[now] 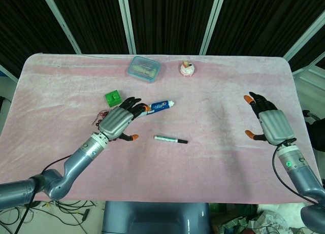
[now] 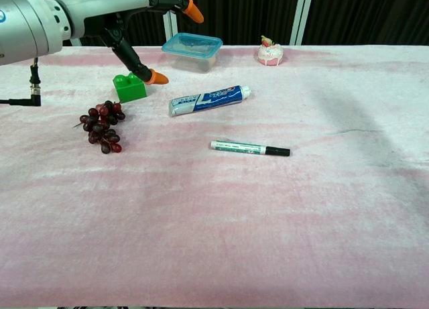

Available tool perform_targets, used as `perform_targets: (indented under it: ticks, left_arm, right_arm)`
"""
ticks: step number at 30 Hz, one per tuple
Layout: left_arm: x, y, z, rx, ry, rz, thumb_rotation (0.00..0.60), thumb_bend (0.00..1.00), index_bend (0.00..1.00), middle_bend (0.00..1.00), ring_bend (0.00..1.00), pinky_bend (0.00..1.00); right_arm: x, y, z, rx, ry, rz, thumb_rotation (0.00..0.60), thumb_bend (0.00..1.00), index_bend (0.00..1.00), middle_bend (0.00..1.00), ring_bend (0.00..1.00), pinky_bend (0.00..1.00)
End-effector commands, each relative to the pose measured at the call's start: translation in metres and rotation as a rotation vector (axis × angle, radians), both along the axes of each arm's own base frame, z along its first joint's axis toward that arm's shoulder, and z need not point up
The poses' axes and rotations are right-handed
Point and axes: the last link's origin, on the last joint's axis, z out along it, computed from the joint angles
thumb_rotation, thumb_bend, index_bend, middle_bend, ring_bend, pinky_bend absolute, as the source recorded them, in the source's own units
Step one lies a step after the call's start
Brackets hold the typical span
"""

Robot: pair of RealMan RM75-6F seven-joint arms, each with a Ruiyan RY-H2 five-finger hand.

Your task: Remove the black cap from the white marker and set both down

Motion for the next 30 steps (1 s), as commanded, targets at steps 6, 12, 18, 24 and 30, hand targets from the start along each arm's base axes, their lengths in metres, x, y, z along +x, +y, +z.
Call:
perform_targets:
  ticks: [6,12,18,24,30]
  left_arm:
    - [0.029,0.011,-0.02,-0.023,0.186,0.053,0.6,0.27,0.21,0.14,0.0,0.0]
    - [0.041,0.013,-0.042,-0.072,0.284,0.102,0.6,0.27,0.23,0.14,0.0,0.0]
    - [0.049,0.015,-0.071,-0.129,0.325,0.167,0.6,0.27,0.29,0.14,0.0,0.0]
    - [0.053,0.016,-0.081,-0.129,0.348,0.174,0.6,0.27,0.35,0.14,0.0,0.0]
    - [0.059,0.018,-0.096,-0.105,0.355,0.179,0.6,0.27,0.37,0.14,0.0,0.0]
  right_arm:
    - [0.003,0.003,0.003,0.008,0.018,-0.01,0.6,0.13,0.02,0.0,0.04,0.17]
    - [0.001,0.0,-0.001,0.009,0.027,-0.017,0.6,0.13,0.02,0.0,0.04,0.17]
    - [-0.008,-0.002,-0.001,0.0,0.053,-0.038,0.6,0.12,0.02,0.0,0.05,0.17]
    - [-0.01,-0.002,0.0,-0.005,0.056,-0.039,0.6,0.12,0.02,0.0,0.05,0.17]
    - [-0.013,-0.001,0.001,-0.006,0.054,-0.045,0.6,0.13,0.02,0.0,0.04,0.17]
